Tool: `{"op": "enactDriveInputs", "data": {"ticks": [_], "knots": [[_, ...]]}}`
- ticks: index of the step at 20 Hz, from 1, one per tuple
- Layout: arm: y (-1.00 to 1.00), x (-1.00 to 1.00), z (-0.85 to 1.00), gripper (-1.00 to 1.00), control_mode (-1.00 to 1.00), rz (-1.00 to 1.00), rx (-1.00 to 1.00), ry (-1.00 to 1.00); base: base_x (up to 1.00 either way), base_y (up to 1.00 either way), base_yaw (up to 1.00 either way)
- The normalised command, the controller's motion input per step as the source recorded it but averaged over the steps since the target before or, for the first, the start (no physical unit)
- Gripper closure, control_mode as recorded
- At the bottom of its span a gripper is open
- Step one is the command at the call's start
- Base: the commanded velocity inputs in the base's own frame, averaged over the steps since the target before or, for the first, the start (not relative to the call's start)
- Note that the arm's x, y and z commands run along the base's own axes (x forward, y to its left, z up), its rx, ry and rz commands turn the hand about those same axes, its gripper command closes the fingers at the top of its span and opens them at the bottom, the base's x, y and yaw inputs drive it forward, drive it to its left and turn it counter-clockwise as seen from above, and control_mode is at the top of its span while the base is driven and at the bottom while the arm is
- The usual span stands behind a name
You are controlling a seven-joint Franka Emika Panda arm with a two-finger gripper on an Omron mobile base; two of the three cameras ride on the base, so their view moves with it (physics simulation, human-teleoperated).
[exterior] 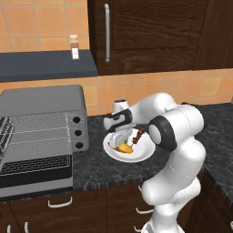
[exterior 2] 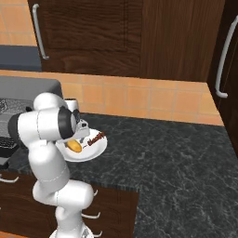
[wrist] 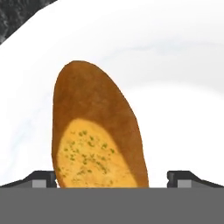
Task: Pick up the kebab skewer and baguette bread, and place them inside the toaster oven. Close the toaster oven door and start by setting the timer.
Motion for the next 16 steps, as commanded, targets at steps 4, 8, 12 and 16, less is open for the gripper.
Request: {"op": "enactDriveInputs", "data": {"ticks": [4, 8, 12, 16], "knots": [[0.00, 0.00, -0.10, -1.00, -1.00, 0.01, 0.00, 0.00, 0.00, 0.00, 0.00], [0.00, 0.00, -0.16, 1.00, -1.00, 0.00, 0.00, 0.00, 0.00, 0.00, 0.00], [0.01, -0.09, -0.03, 1.00, -1.00, 0.00, 0.00, 0.00, 0.00, 0.00, 0.00], [0.16, -0.21, 0.45, 1.00, -1.00, 0.00, 0.03, 0.00, 0.00, 0.00, 0.00]]}}
